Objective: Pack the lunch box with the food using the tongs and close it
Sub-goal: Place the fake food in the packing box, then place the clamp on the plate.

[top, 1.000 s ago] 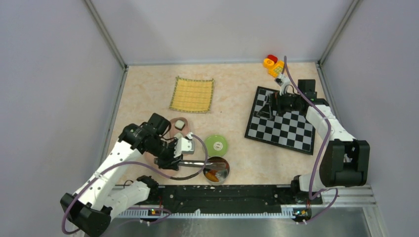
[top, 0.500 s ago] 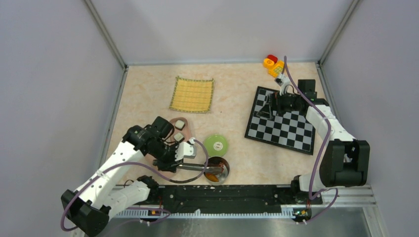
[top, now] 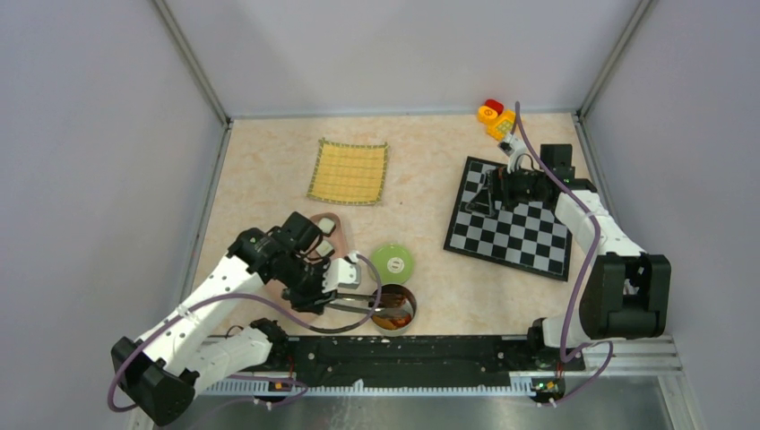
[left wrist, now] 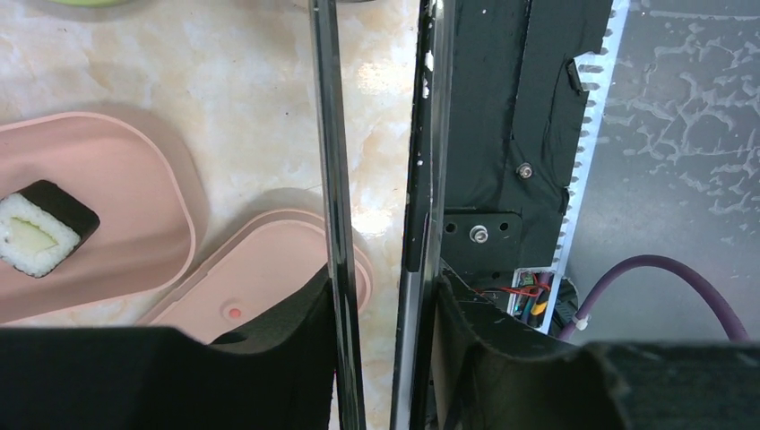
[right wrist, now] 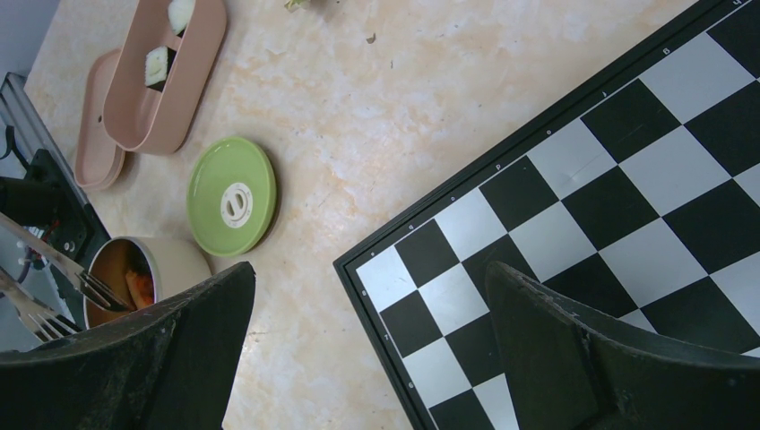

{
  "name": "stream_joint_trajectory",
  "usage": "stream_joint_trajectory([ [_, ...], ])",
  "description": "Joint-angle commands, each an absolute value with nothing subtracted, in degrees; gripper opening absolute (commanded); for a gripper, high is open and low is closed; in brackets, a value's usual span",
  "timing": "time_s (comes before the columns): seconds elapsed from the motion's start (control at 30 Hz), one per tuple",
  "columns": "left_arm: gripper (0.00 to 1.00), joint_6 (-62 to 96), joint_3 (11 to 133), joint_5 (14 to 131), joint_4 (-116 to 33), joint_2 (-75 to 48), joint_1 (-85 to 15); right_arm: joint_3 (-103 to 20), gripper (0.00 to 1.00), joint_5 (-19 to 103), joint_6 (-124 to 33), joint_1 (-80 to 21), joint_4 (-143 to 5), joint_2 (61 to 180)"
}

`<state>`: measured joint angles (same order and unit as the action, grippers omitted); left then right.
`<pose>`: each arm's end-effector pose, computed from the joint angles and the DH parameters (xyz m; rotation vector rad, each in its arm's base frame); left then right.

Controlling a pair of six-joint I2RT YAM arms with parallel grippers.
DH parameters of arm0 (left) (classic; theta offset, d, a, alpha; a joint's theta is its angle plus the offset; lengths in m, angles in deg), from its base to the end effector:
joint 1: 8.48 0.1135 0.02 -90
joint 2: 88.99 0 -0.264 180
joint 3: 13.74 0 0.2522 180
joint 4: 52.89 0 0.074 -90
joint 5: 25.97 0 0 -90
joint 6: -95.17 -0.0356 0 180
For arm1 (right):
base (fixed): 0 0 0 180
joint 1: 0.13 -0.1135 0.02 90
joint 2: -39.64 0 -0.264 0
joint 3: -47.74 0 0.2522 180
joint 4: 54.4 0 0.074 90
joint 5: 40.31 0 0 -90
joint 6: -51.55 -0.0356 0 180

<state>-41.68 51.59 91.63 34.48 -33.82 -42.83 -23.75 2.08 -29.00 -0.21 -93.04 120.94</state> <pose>0.1070 -0.0931 0.2718 1.8799 2.0749 -0.6492 0.2935 0.0267 0.2582 -0.5525 2.1729 0.9037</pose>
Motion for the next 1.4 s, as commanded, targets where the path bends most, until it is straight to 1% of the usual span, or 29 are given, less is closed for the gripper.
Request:
stream_joint_trajectory([
  [0.0,0.40,-40.23,53.11,93.26,32.77,-34.15,-43.21,-24.21,0.98,1.97,-27.73,0.22,-91.36,121.16],
  [0.13,0.39,-35.07,59.96,92.57,31.55,-33.03,-43.11,-24.27,0.98,1.89,-27.73,0.22,-91.36,121.21],
  [0.33,0.40,-33.89,64.07,91.40,27.73,-30.63,-39.94,-24.29,0.98,1.64,-27.73,0.22,-91.40,120.94],
  [0.5,0.40,-33.60,67.99,94.42,21.52,-24.36,-30.30,-24.30,0.98,1.53,-27.73,0.21,-91.39,120.85],
  [0.57,0.40,-33.83,70.57,96.13,19.75,-20.66,-23.95,-24.29,0.98,1.63,-27.73,0.22,-91.41,120.72],
  [0.67,0.40,-36.37,74.16,96.97,17.33,-15.48,-17.34,-24.23,0.98,1.58,-27.80,0.22,-91.36,120.68],
  [0.87,0.40,-44.44,81.70,95.18,15.15,-3.16,-9.25,-24.32,0.98,1.70,-27.73,0.22,-91.34,120.66],
  [1.1,0.43,-50.73,87.93,92.10,9.80,7.03,-7.43,-24.29,0.98,1.97,-27.73,0.22,-91.25,121.11],
  [1.2,0.45,-56.15,89.81,91.94,7.89,10.31,-7.60,-24.29,0.98,2.28,-27.73,0.21,-91.22,121.25],
  [1.37,0.51,-64.46,87.36,89.15,-0.58,13.15,-8.30,-24.13,0.98,2.71,-27.64,0.22,-91.18,121.77],
])
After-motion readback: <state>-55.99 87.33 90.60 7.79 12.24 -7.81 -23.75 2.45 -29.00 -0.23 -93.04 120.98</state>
